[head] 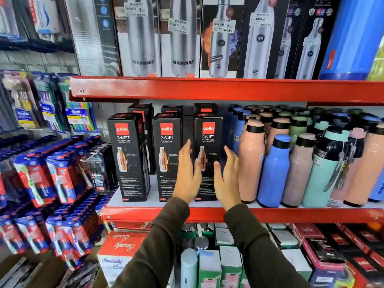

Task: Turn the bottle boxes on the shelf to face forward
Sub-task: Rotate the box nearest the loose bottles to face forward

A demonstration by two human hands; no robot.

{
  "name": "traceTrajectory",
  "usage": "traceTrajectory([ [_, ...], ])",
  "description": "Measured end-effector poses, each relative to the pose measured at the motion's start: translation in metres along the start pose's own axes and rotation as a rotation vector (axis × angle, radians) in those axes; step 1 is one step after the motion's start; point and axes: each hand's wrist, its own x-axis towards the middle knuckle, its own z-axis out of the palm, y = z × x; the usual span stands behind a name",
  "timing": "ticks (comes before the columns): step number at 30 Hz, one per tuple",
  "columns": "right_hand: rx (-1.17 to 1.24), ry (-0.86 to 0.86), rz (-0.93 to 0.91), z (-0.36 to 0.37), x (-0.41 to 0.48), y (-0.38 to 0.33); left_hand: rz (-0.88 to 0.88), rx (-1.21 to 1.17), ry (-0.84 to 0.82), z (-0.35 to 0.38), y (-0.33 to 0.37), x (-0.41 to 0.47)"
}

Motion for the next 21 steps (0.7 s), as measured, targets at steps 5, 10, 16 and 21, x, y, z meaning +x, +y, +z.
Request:
traceTrajectory([
  [5, 0.119, -0.162, 0.319, 0.009, 0.002, 0.028, -0.343, -0.116, -0.062, 0.023, -0.022, -0.005],
  [10, 0.214, -0.228, 0.349, 0.01, 0.002, 0.045, -0.377, -0.089, -0.04, 0.029, -0.044, -0.008],
  [16, 0.195, -0.213, 0.309, 0.012, 0.0, 0.057, -0.347, -0.102, 0.002, 0.029, -0.057, -0.005],
  [21, 0.176, -0.235, 0.247, 0.003, 0.002, 0.058, -0.315, -0.197, 0.021, 0.027, -0.048, 0.001],
])
